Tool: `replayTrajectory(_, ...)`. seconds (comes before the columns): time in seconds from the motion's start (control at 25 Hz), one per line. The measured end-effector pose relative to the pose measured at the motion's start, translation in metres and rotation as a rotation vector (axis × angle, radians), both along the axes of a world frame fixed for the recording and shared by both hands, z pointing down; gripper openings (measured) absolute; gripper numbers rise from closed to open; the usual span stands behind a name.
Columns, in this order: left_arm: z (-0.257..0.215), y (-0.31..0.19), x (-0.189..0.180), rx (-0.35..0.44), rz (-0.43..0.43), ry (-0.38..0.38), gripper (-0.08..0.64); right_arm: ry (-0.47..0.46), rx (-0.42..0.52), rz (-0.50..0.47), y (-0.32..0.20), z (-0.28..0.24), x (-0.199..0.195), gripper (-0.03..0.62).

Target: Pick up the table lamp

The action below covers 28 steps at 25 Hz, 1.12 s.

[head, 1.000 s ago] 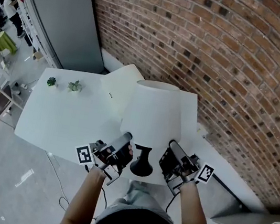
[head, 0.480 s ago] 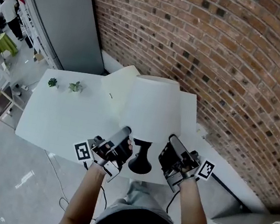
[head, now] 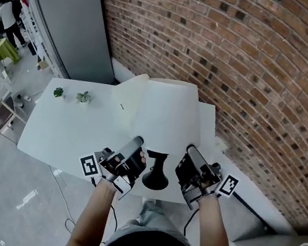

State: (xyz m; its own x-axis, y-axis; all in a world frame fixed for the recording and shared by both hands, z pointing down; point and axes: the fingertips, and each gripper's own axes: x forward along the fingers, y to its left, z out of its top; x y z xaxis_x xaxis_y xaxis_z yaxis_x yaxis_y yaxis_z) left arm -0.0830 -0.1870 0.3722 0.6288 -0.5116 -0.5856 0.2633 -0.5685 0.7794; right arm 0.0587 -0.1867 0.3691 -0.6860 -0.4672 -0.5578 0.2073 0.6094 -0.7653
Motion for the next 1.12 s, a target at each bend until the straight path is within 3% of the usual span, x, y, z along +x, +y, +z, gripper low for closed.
replayTrajectory(1.12,-0.020,0.017,0.007,0.041,-0.004,-0.008,0.067,-0.017,0.046,-0.002,0.019,-0.020,0.007,0.061)
